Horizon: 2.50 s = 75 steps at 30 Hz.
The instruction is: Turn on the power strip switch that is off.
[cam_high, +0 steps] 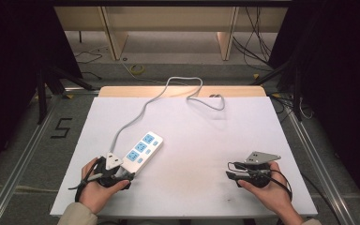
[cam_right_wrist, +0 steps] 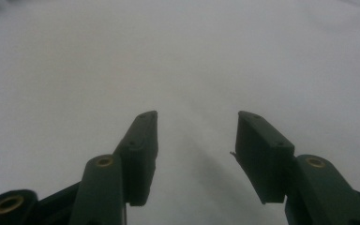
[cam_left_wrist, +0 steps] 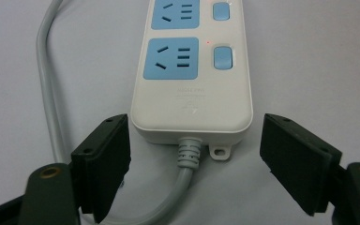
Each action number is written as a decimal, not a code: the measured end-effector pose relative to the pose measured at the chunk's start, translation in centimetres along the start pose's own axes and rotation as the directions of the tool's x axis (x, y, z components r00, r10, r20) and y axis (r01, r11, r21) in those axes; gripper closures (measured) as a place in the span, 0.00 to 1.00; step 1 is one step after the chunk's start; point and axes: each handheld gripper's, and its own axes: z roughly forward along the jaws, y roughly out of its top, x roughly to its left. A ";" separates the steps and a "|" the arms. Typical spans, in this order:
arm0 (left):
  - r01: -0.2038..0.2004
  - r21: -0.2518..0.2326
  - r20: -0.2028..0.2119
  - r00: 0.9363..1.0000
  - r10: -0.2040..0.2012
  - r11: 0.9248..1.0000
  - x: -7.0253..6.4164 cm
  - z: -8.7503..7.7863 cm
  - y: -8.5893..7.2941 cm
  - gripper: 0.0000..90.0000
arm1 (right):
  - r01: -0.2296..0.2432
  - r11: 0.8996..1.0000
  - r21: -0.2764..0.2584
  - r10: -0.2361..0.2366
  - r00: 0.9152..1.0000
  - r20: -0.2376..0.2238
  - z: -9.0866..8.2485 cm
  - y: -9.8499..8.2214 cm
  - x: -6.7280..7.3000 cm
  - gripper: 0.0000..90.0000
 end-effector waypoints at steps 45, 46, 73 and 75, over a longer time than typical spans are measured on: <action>0.034 0.149 -0.014 0.999 -0.032 0.988 1.7 -0.3 2.0 1.00 | -0.011 1.000 -0.019 0.011 1.000 0.010 -0.3 -0.2 0.0 0.51; 0.032 0.156 -0.013 0.999 -0.030 0.987 1.7 -0.4 2.1 1.00 | -0.011 1.000 -0.020 0.011 1.000 0.010 -0.3 -0.2 0.0 0.51; 0.068 0.198 0.029 0.997 -0.075 0.978 1.8 0.3 4.1 1.00 | -0.016 1.000 -0.017 0.017 1.000 0.018 -0.4 -0.2 -0.1 0.50; 0.066 0.210 0.033 0.997 -0.074 0.976 1.8 0.2 4.2 1.00 | -0.018 1.000 -0.017 0.019 1.000 0.020 -0.5 -0.2 -0.1 0.50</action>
